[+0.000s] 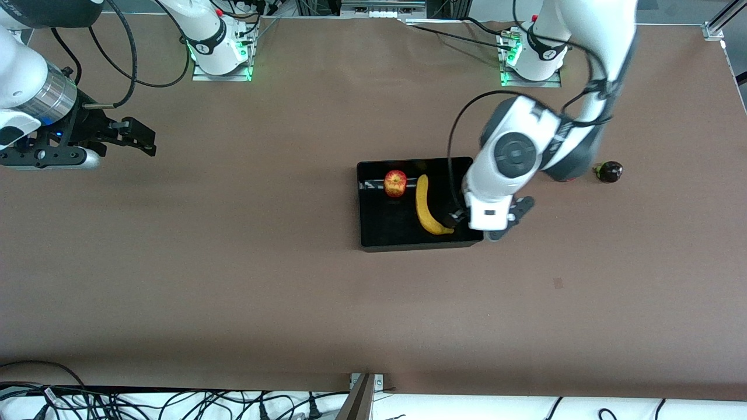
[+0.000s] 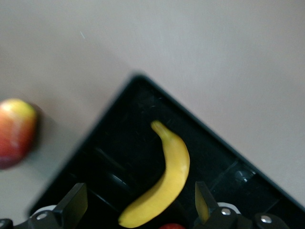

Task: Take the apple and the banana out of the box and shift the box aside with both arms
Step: 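Lower the left gripper into the tray and grasp the apple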

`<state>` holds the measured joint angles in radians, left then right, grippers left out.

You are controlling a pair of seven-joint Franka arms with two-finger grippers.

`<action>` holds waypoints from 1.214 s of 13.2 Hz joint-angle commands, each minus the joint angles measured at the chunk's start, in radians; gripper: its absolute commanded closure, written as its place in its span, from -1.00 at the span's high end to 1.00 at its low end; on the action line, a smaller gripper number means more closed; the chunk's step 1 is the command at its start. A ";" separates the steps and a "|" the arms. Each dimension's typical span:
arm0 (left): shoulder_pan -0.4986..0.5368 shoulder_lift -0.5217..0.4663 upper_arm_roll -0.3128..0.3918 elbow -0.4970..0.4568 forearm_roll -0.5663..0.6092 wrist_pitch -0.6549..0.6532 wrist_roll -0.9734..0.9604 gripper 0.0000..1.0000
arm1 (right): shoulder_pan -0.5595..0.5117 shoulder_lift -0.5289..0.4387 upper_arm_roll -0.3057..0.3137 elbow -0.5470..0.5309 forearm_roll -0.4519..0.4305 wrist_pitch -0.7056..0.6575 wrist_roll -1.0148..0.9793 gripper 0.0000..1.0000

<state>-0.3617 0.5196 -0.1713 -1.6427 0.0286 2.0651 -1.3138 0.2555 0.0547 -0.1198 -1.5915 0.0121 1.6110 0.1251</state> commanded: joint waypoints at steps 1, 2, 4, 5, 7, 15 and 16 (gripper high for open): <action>-0.065 0.046 0.006 0.015 0.025 0.010 -0.054 1.00 | -0.010 0.001 0.002 0.011 0.017 -0.003 -0.009 1.00; -0.081 0.063 0.001 0.014 0.025 0.012 -0.042 1.00 | -0.010 0.001 0.002 0.011 0.017 -0.002 -0.009 1.00; -0.097 0.092 -0.037 0.014 0.027 0.048 -0.015 1.00 | -0.010 0.001 0.002 0.011 0.017 -0.002 -0.009 1.00; -0.117 0.103 -0.039 0.014 0.025 0.059 0.014 1.00 | -0.009 0.001 0.002 0.013 0.017 -0.003 -0.009 1.00; -0.134 0.132 -0.069 0.015 0.019 0.070 0.025 1.00 | -0.010 0.001 0.002 0.011 0.017 -0.002 -0.009 1.00; -0.161 0.178 -0.117 -0.018 0.011 0.141 0.044 1.00 | -0.010 0.001 0.002 0.011 0.017 -0.005 -0.009 1.00; -0.161 0.181 -0.117 -0.029 0.013 0.167 0.044 1.00 | -0.010 0.001 0.002 0.011 0.017 -0.003 -0.009 1.00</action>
<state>-0.5245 0.6902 -0.2753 -1.6467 0.0318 2.1833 -1.2823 0.2528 0.0547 -0.1198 -1.5913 0.0121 1.6110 0.1251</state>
